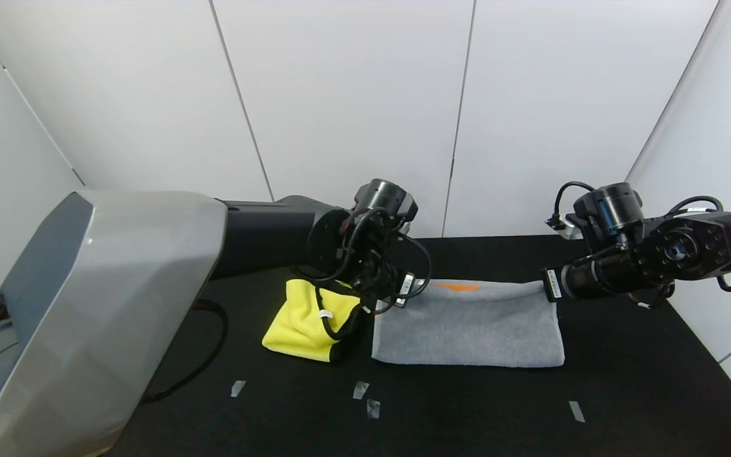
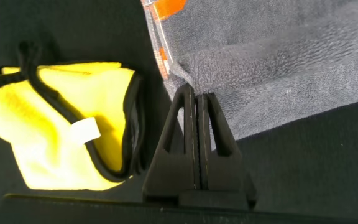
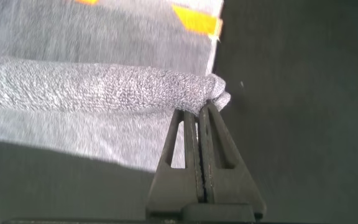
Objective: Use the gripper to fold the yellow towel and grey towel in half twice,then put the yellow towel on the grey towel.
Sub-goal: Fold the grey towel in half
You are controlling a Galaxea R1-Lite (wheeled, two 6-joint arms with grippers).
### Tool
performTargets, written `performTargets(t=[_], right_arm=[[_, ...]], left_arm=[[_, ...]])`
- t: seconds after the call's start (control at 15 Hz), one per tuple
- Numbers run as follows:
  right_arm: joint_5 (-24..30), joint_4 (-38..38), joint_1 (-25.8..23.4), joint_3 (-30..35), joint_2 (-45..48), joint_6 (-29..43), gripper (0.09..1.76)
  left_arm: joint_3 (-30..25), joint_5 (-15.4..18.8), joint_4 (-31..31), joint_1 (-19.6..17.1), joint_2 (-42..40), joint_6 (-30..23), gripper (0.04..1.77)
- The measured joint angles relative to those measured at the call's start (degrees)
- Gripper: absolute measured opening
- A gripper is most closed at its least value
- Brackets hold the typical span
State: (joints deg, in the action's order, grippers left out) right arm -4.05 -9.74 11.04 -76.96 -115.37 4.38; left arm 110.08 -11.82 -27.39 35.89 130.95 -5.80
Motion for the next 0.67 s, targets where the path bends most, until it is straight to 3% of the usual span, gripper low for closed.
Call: performTargets(t=[0.67], right_arm=[[0.1,4.3,-0.6,-1.7,-6.1,0.0,0.13]], left_arm=[[3.4,0.0,4.1,-2.7,5.5,0.4,0.10]])
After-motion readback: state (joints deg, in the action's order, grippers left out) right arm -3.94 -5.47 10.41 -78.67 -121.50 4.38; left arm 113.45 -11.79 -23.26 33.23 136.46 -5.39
